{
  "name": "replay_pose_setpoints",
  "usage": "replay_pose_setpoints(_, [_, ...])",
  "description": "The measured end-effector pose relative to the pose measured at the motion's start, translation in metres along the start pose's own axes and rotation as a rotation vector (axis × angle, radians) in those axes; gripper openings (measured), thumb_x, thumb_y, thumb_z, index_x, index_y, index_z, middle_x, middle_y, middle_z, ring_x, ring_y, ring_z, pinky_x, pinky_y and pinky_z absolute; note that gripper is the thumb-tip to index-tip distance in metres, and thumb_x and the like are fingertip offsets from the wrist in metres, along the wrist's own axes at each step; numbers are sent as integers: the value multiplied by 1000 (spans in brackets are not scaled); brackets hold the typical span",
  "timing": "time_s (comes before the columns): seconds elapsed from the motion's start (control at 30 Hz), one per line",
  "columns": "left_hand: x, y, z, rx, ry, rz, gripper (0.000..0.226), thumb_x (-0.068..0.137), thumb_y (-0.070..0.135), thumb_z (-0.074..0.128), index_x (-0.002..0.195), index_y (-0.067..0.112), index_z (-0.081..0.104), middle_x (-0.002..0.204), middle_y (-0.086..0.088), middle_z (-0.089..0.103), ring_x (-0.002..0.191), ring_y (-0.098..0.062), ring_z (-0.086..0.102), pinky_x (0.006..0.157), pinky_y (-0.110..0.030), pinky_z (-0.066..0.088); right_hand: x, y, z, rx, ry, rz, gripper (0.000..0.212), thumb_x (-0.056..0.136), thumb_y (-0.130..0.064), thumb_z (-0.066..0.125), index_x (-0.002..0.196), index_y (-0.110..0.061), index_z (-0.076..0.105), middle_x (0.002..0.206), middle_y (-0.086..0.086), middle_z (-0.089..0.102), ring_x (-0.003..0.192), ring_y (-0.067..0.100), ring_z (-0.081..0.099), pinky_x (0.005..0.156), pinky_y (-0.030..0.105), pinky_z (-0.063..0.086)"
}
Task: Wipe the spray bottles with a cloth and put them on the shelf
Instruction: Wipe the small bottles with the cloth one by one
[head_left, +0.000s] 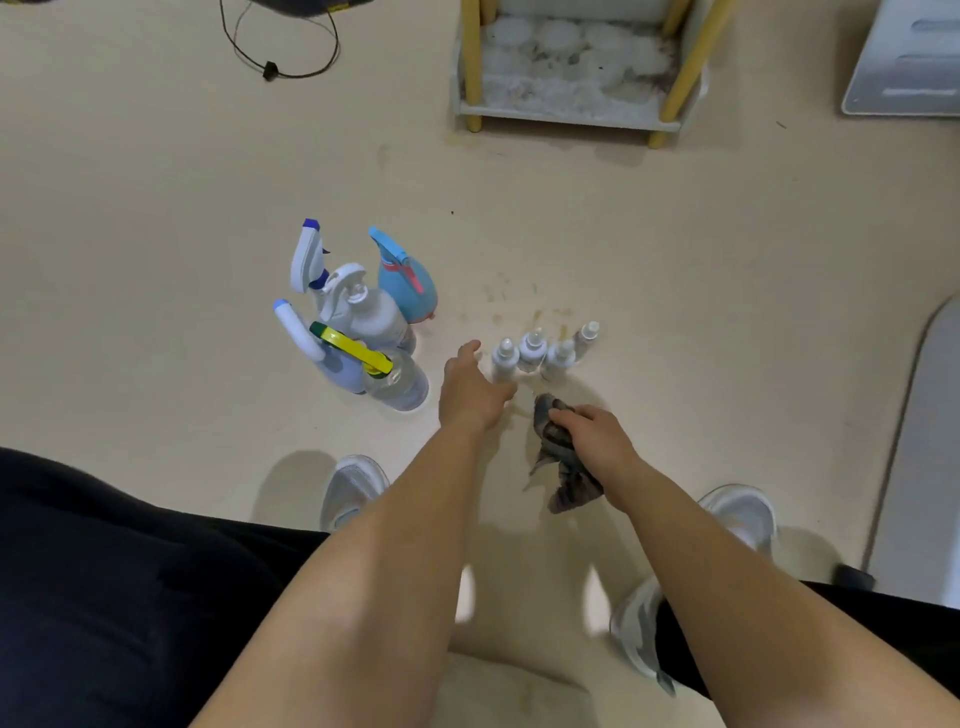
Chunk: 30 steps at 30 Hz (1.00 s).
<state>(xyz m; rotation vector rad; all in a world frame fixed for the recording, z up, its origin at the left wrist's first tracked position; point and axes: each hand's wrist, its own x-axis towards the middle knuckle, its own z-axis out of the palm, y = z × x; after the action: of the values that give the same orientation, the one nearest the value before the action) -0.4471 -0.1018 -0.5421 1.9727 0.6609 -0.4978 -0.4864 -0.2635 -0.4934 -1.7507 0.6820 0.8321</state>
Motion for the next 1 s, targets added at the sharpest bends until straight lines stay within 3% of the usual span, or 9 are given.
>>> replay_pose_setpoints(0.1, [17, 7, 12, 80, 7, 62, 64, 82, 26, 71, 141, 31, 49, 137, -3, 51, 119, -24, 57, 96, -42, 50, 7, 11, -9, 66, 2, 32, 27, 98, -31, 60, 105, -6, 66, 77, 8, 69, 65, 25, 63, 49, 23, 51])
replay_pose_setpoints(0.17, [24, 11, 17, 148, 31, 100, 31, 82, 28, 63, 113, 33, 62, 116, 1, 60, 102, -25, 61, 81, -38, 50, 8, 14, -14, 93, -2, 43, 28, 98, -29, 60, 107, -3, 65, 73, 9, 67, 63, 26, 60, 45, 21, 49])
replay_pose_setpoints(0.3, [23, 13, 14, 190, 123, 142, 11, 86, 24, 56, 75, 24, 53, 80, 1, 58, 78, -29, 56, 58, -30, 34, 9, 13, -17, 120, 6, 47, 28, 98, -27, 60, 106, 0, 66, 69, 10, 66, 61, 26, 59, 44, 21, 48])
replay_pose_setpoints(0.43, [9, 23, -10, 127, 136, 157, 9, 86, 19, 63, 89, 25, 58, 90, -6, 67, 89, -33, 64, 74, -39, 52, 1, 1, -17, 116, -51, 19, 27, 96, -30, 61, 93, -3, 67, 74, 15, 68, 63, 28, 61, 53, 28, 53])
replay_pose_setpoints(0.57, [-2, 38, -49, 124, 76, 196, 35, 83, 23, 80, 114, 16, 66, 103, -1, 66, 96, -28, 63, 82, -36, 50, -21, -28, -18, 147, -67, -46, 28, 93, -36, 61, 84, -11, 71, 72, 8, 71, 60, 23, 64, 67, 37, 54])
replay_pose_setpoints(0.67, [-14, 67, -82, 75, 5, 255, 34, 81, 19, 83, 107, 9, 64, 94, -3, 66, 86, -20, 61, 71, -23, 47, -44, -62, -25, 279, -76, -126, 30, 95, -30, 59, 76, -10, 69, 65, 7, 68, 52, 21, 62, 61, 32, 51])
replay_pose_setpoints(0.77, [-39, 112, -117, -52, -115, 303, 22, 85, 12, 80, 99, 9, 64, 75, 7, 62, 72, -12, 55, 64, -24, 46, -69, -106, -38, 424, -26, -269, 28, 98, -27, 55, 87, -7, 71, 79, 13, 73, 64, 28, 68, 66, 35, 53])
replay_pose_setpoints(0.9, [-74, 170, -156, -176, -274, 374, 19, 96, 22, 69, 113, 12, 68, 99, 1, 74, 91, -13, 72, 87, -36, 60, -113, -168, -56, 488, -27, -503, 25, 106, -23, 45, 93, -10, 61, 80, 19, 67, 59, 29, 61, 61, 43, 52])
replay_pose_setpoints(1.0, [-98, 211, -173, -285, -342, 436, 16, 101, 25, 61, 112, 15, 68, 97, 2, 75, 88, -13, 73, 82, -31, 61, -146, -206, -65, 432, -26, -679, 27, 109, -25, 43, 101, -17, 67, 87, 12, 70, 66, 29, 65, 61, 43, 53])
